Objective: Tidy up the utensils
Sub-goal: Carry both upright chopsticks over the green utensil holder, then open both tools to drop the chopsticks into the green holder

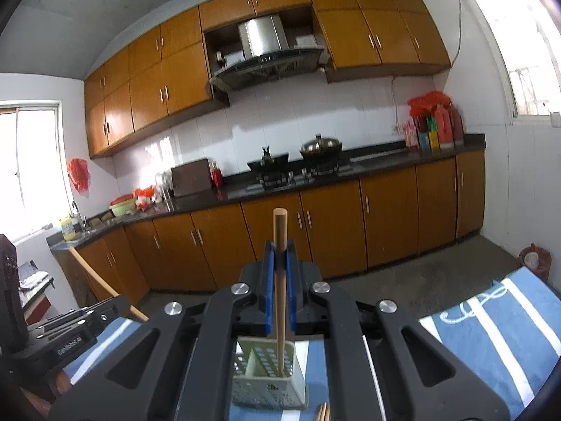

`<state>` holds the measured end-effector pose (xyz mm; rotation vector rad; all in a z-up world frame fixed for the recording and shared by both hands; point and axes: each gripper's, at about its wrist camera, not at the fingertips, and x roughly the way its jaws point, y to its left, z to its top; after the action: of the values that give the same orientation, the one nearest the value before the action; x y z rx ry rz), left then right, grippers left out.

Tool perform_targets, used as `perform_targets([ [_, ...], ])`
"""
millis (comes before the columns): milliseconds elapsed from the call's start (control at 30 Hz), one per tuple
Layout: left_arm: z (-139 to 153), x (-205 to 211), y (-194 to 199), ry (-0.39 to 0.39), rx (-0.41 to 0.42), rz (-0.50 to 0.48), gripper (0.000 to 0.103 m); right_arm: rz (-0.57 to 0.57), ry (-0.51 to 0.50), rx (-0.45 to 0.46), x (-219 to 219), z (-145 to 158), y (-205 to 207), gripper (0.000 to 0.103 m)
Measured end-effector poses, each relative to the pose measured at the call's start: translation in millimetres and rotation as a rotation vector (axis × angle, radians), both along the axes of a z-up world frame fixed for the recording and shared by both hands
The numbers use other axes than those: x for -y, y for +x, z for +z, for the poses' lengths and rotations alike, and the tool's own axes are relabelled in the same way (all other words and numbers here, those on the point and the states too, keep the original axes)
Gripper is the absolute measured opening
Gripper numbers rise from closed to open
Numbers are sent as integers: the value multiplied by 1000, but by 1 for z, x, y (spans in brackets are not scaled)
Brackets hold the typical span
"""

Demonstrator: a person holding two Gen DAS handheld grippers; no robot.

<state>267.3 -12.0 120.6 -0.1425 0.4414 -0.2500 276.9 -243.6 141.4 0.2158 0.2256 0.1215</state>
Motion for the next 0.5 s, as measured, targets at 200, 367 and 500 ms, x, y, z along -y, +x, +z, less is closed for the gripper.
perform_targets([
  [200, -14, 3, 3, 15, -52, 2, 7, 6, 10, -44, -2, -17, 4, 10],
  [367, -7, 0, -3, 20, -38, 5, 12, -3, 10, -40, 0, -19, -5, 21],
  [500, 0, 0, -14, 20, -9, 22, 32, -14, 10, -26, 3, -17, -19, 26],
])
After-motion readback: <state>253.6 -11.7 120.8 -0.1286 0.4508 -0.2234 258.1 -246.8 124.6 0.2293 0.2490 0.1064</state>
